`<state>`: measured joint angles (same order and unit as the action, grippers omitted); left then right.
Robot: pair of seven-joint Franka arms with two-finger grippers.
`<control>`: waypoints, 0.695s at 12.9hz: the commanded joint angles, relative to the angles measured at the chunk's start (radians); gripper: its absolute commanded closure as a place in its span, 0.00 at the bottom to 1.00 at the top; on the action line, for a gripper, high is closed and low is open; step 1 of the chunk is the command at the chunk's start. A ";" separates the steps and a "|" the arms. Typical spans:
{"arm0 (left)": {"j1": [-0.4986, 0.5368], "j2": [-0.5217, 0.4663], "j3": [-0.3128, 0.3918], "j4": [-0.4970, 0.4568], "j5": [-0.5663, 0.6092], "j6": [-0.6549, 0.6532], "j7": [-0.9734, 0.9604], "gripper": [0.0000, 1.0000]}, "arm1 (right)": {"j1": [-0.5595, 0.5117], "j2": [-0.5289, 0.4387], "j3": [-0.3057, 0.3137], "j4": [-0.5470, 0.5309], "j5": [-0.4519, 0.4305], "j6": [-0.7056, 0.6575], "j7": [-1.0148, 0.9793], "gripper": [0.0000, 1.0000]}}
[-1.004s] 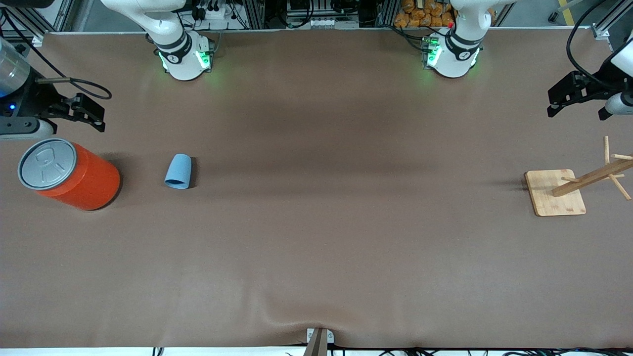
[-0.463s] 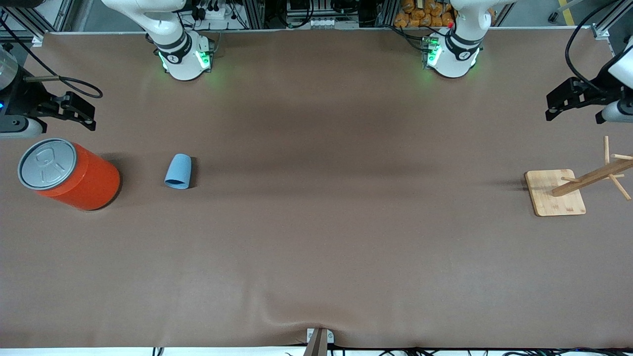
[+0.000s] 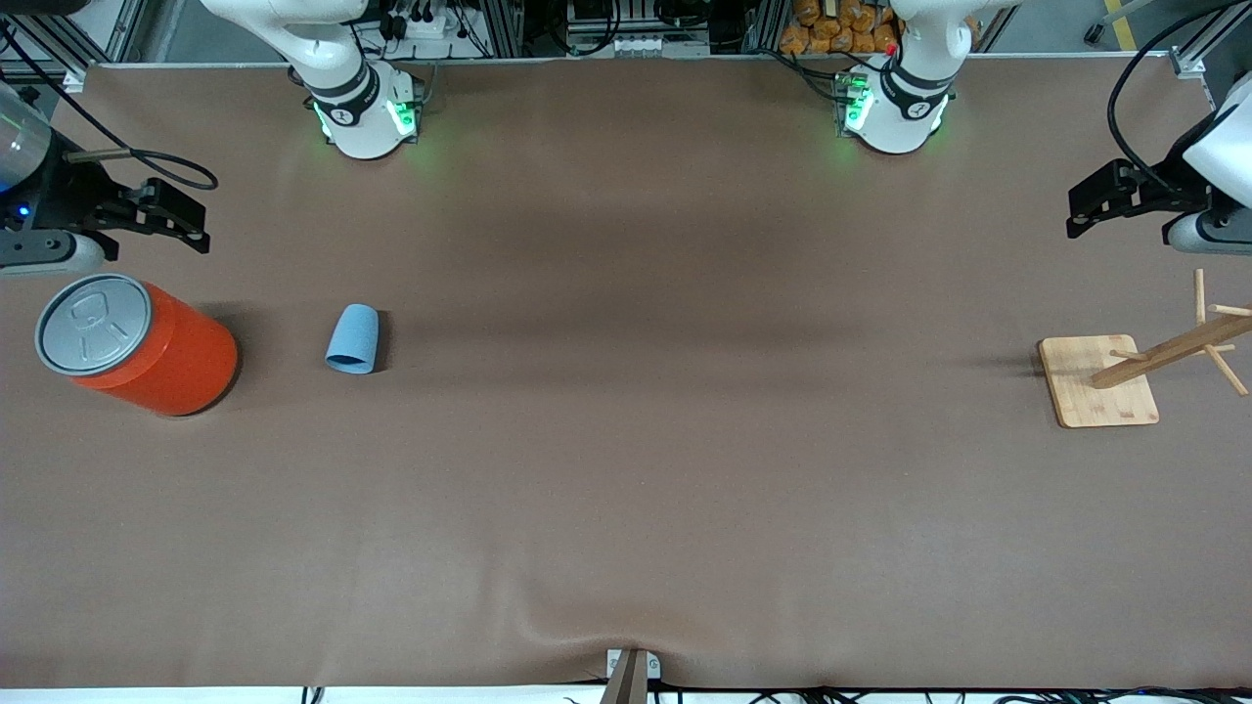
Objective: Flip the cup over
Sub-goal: 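Reach the right gripper toward the light-blue cup beside the orange can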
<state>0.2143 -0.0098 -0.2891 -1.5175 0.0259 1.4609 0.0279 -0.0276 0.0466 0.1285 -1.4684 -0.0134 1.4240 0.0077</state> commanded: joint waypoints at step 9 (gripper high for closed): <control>0.010 -0.002 -0.004 0.023 0.005 -0.004 0.009 0.00 | -0.026 0.087 0.008 -0.415 -0.007 0.273 0.086 0.00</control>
<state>0.2149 -0.0067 -0.2875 -1.5065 0.0259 1.4630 0.0276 -0.0291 0.1934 0.1277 -1.6972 -0.0167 1.5584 0.0760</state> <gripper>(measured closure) 0.000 0.000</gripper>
